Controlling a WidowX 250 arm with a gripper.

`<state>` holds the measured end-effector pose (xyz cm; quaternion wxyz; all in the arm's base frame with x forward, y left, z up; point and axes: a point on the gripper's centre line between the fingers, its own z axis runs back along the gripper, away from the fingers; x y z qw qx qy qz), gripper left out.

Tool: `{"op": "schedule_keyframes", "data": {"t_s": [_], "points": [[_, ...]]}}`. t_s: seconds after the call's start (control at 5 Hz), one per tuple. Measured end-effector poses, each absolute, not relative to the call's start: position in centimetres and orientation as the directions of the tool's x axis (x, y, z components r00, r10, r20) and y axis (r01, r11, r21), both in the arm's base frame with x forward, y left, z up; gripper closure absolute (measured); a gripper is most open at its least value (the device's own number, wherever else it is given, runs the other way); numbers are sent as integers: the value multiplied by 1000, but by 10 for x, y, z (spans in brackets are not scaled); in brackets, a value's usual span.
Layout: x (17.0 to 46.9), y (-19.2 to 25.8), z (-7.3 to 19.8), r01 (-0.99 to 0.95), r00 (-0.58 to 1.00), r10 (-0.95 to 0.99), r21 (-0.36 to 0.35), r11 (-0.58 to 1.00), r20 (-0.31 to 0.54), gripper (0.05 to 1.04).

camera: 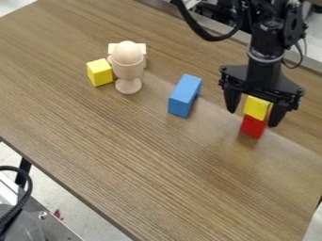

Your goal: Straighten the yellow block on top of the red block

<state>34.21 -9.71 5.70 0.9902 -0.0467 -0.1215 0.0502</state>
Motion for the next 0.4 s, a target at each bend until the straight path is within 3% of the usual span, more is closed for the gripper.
{"op": "schedule_keyframes", "data": {"t_s": [0.4], "points": [[351, -94, 100, -95, 949, 111, -66, 993, 294, 83]]}}
